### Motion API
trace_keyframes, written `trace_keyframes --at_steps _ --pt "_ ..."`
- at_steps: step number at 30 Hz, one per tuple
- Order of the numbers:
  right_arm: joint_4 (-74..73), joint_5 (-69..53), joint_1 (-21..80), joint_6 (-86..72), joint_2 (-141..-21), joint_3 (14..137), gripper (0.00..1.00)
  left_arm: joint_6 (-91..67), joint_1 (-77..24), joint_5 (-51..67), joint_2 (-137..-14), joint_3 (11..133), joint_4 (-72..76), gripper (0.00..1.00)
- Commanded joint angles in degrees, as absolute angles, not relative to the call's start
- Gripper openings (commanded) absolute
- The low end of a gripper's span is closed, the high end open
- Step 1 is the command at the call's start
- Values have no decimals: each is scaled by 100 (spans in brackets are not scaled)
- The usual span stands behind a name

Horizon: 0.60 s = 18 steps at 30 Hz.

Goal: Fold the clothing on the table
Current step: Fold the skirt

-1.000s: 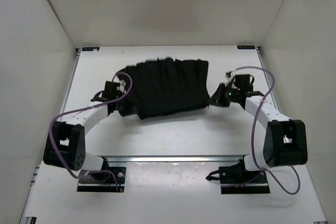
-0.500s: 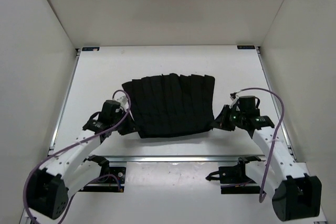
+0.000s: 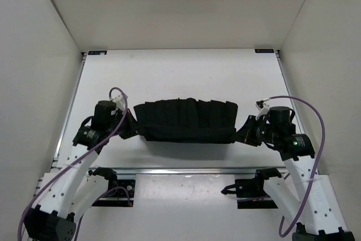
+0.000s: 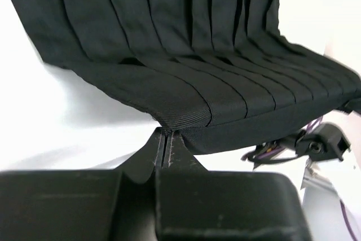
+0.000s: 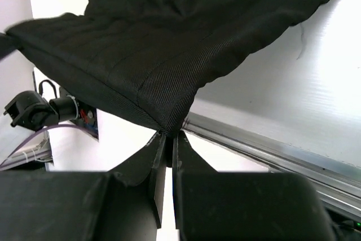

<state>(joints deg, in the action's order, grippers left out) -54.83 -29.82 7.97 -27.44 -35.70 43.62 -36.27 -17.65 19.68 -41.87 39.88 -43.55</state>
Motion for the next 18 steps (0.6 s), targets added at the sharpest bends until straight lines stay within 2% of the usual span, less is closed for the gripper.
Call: trace_keyframes --at_steps 1,9,15,18 --pt "-5371 -2610 669 -2479 -4059 4605 0 -3235 -1373 1881 -4815 4376 -4176 0" --pt "-3334 -3577 35 -2434 -5729 4095 0 -3392 -1266 2232 -6625 4245 -2506 0" --pt "-2550 -3542 -167 -2637 -7232 4964 0 -3366 -898 2233 -7513 4640 -2084 0" --pt "-2312 -3629 -141 -2541 -8477 5771 0 -3489 -678 2293 -8005 4938 -1742 1"
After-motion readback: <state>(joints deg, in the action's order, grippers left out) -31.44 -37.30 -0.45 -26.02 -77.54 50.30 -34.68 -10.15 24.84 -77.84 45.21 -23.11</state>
